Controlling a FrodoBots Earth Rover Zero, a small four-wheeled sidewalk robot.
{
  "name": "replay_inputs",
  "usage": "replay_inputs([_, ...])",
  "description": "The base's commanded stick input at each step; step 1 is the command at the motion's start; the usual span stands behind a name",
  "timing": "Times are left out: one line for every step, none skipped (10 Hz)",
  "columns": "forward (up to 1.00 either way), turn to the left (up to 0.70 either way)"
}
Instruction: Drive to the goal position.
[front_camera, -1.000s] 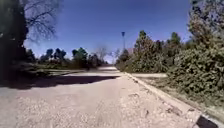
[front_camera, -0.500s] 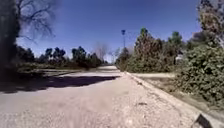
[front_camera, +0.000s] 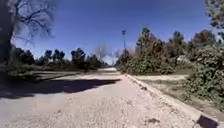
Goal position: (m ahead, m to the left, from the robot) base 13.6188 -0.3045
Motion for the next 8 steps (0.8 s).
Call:
replay_inputs([1.0,0.0])
replay_inputs([1.0,0.0])
replay_inputs([1.0,0.0])
replay_inputs([1.0,0.0])
replay_inputs([1.0,0.0])
replay_inputs([1.0,0.0])
replay_inputs([1.0,0.0])
replay_inputs([1.0,0.0])
